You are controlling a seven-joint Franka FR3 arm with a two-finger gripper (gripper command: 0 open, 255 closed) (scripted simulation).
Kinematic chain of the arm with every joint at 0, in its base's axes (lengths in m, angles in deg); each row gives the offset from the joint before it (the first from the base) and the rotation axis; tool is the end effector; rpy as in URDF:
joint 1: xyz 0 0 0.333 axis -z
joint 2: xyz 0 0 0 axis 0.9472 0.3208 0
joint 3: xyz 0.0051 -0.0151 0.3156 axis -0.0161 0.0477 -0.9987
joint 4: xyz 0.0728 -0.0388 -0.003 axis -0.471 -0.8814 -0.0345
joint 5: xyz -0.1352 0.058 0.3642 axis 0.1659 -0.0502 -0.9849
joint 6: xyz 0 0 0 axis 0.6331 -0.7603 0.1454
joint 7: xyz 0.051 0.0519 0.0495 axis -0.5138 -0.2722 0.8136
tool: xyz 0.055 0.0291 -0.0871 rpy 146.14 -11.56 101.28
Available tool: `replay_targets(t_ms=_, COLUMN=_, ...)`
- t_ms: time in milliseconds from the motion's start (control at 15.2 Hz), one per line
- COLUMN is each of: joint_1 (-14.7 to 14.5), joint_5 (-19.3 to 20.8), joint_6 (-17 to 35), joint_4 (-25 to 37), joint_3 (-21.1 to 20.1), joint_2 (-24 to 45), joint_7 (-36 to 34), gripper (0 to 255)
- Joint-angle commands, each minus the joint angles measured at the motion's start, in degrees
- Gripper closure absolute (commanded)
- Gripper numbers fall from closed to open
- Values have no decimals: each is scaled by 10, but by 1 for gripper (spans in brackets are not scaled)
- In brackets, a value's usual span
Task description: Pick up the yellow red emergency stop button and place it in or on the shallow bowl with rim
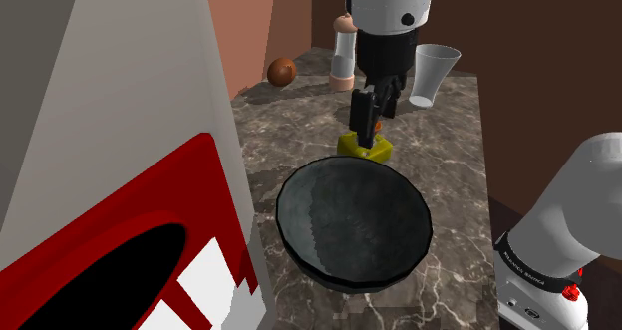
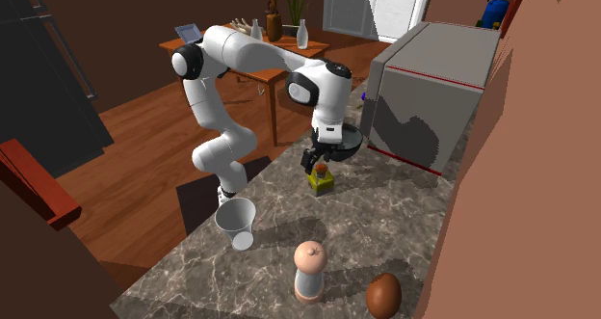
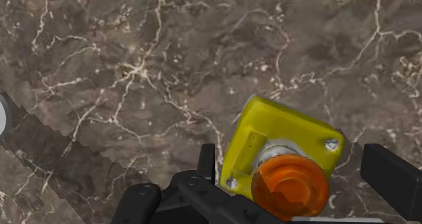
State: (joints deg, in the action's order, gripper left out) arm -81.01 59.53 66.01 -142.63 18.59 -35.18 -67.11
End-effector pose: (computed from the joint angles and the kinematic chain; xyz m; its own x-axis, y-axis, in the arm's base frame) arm 0.2980 0.2501 0.5341 0.9531 0.2927 -0.0773 0.2990 -0.9501 0.0887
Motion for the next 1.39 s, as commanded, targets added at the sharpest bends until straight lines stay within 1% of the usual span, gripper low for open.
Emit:
replay_targets(t_ms=0, joint_1=0, joint_5=0, joint_6=0, joint_4=0, joint_3=0, joint_2=0, joint_7=0, gripper=255)
replay_targets(t_ms=594, joint_1=0, joint_5=0, joint_6=0, joint_4=0, joint_3=0, joint_2=0, joint_7=0, gripper=255)
replay_targets(t_ms=1320, joint_1=6, joint_5=10, joint_6=-82, joint_4=91, joint_3=11, joint_2=9, joint_7=0, gripper=255)
